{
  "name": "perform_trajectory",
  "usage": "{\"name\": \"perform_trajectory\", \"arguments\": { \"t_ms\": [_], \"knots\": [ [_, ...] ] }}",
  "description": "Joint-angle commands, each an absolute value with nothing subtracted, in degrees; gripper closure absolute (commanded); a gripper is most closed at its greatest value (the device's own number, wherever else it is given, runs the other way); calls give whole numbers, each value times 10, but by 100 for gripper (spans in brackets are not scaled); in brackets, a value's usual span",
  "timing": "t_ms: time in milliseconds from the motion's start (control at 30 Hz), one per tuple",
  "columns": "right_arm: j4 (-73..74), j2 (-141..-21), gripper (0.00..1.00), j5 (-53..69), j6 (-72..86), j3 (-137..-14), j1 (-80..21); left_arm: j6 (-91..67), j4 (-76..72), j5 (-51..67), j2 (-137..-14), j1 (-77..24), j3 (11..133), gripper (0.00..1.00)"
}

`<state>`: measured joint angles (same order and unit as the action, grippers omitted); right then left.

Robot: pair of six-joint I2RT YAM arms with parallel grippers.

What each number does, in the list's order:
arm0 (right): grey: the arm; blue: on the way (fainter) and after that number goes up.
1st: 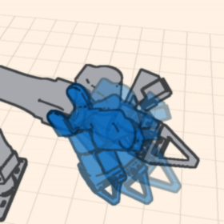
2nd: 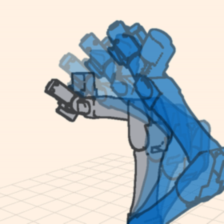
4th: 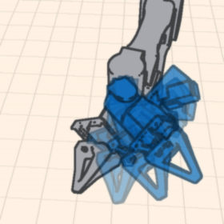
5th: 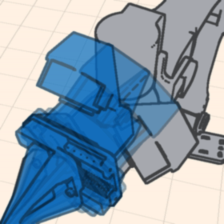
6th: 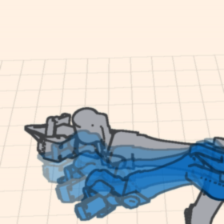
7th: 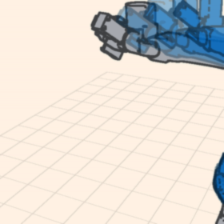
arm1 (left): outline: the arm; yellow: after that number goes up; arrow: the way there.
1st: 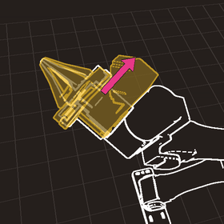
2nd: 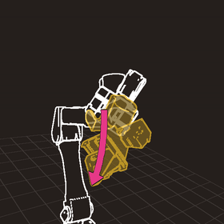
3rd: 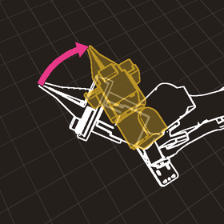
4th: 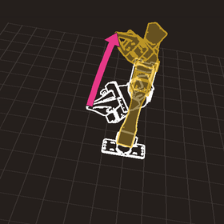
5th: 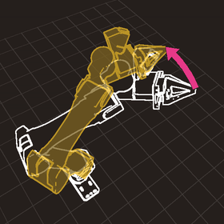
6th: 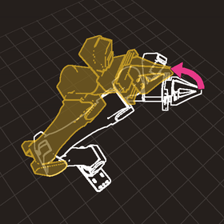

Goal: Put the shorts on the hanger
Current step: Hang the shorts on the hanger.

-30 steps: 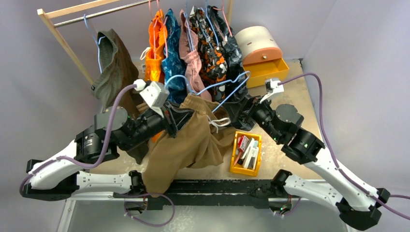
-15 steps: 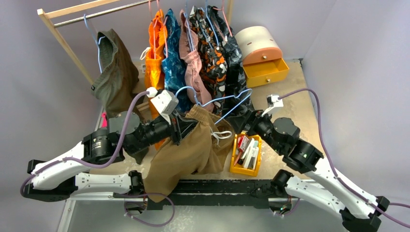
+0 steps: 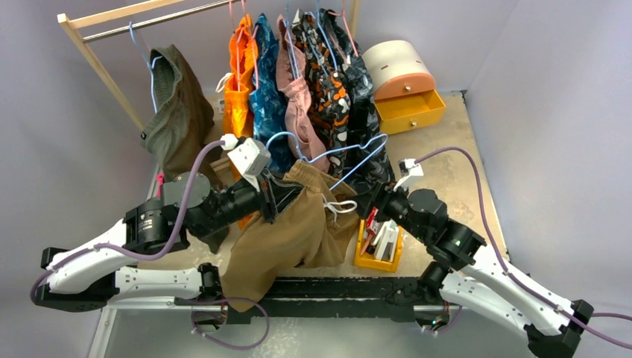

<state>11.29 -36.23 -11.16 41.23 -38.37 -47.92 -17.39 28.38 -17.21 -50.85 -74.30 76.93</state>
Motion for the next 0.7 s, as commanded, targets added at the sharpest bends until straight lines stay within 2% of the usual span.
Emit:
{"name": "perform_trajectory", "arguments": {
  "t_ms": [0,133,367,467,533,600,633,667],
  "knots": [
    [76,-351,32,-112,432,-358,-478,-174,234,-181,-487,-742,774,100],
    [47,-352,43,-101,438,-350,-478,-181,233,-178,-481,-742,768,100],
    [0,-385,54,-65,440,-364,-478,-192,229,-175,-471,-742,756,100],
    [-12,-398,64,-45,443,-371,-478,-195,228,-173,-469,-742,754,100],
    [-9,-403,73,-39,443,-375,-478,-196,232,-173,-468,-742,757,100],
    [3,-402,88,-50,444,-379,-478,-196,237,-175,-467,-742,760,100],
    [14,-398,99,-63,445,-382,-478,-196,240,-177,-466,-742,762,100],
    [28,-394,100,-78,449,-387,-478,-196,245,-178,-465,-742,764,100]
  ]
}}
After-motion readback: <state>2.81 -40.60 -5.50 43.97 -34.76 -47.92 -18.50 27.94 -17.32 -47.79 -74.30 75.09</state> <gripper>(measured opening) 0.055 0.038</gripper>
